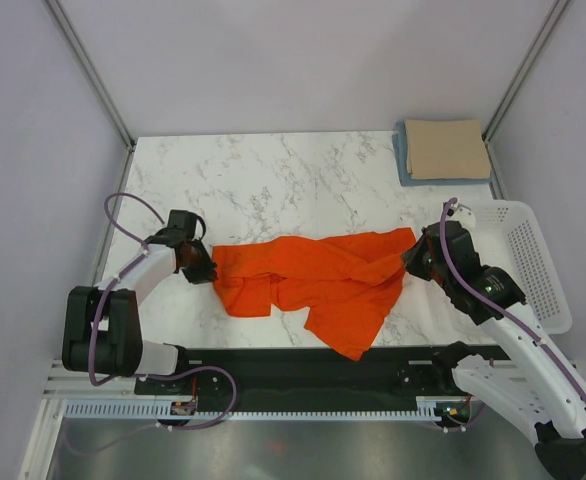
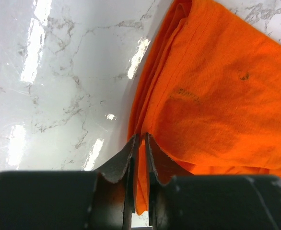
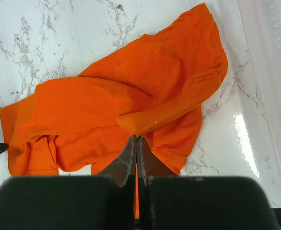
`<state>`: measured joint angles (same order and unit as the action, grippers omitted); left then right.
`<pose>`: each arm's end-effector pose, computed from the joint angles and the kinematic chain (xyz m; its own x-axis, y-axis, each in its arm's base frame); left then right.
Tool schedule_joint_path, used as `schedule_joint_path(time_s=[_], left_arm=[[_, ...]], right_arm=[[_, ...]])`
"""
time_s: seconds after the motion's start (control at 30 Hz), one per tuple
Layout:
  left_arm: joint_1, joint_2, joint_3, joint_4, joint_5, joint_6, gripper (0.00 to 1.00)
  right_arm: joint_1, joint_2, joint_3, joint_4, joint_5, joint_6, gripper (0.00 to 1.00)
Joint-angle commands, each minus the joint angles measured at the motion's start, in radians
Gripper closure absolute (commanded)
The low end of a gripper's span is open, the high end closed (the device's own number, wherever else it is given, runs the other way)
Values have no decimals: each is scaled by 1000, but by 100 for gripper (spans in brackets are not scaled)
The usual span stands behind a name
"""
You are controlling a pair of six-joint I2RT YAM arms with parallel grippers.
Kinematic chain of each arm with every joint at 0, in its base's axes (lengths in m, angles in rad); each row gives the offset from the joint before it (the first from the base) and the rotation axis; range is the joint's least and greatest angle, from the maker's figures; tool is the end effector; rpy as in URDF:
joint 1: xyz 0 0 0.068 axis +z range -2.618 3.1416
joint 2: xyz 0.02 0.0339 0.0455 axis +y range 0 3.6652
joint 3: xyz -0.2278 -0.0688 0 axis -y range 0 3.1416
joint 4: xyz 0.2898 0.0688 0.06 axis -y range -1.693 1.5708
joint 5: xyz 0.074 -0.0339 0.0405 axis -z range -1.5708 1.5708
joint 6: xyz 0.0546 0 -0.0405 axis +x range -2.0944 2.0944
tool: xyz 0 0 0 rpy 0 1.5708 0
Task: Fold and stack the t-shirts
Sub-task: Flatten the tshirt out
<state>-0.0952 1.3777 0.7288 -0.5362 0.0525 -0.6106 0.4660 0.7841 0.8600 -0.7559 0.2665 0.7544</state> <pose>0.2902 -0.0306 0.0907 -0.8214 -0.4967 -0.2803 -0.4350 0.8634 -0.2555 0.2223 0.0957 0.2765 -0.5809 0.4474 -0.6800 0.2022 0.8885 0.4119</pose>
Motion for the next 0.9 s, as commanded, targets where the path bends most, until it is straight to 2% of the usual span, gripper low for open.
schedule_joint_path(time_s=[0.0,0.1,0.2,0.27,0.3,0.4,0.57,0.73,0.87], left_arm=[[-9,3,12,12,-13,-8,82],[-17,11,14,18,-14,-9,75],[-27,21,20,22,-6,-6,75],[-31,26,23,25,-3,-5,79],[-35,26,24,27,-3,-5,86],[-40,24,27,28,-2,-9,98],[-40,8,52,25,-2,-2,98],[-40,-75,176,-13,-5,6,98],[-38,-132,348,-74,-9,20,98]], right_arm=[[-4,-13,7,20,4,-1,100],[-3,-13,7,21,5,0,100],[-3,-14,8,23,5,-1,100],[-3,-14,7,23,5,0,100],[-4,-13,7,21,4,0,100],[-3,-14,7,21,5,-1,100],[-3,-5,17,20,19,3,100],[-3,39,111,13,108,-27,100],[-3,102,305,6,210,-67,100]])
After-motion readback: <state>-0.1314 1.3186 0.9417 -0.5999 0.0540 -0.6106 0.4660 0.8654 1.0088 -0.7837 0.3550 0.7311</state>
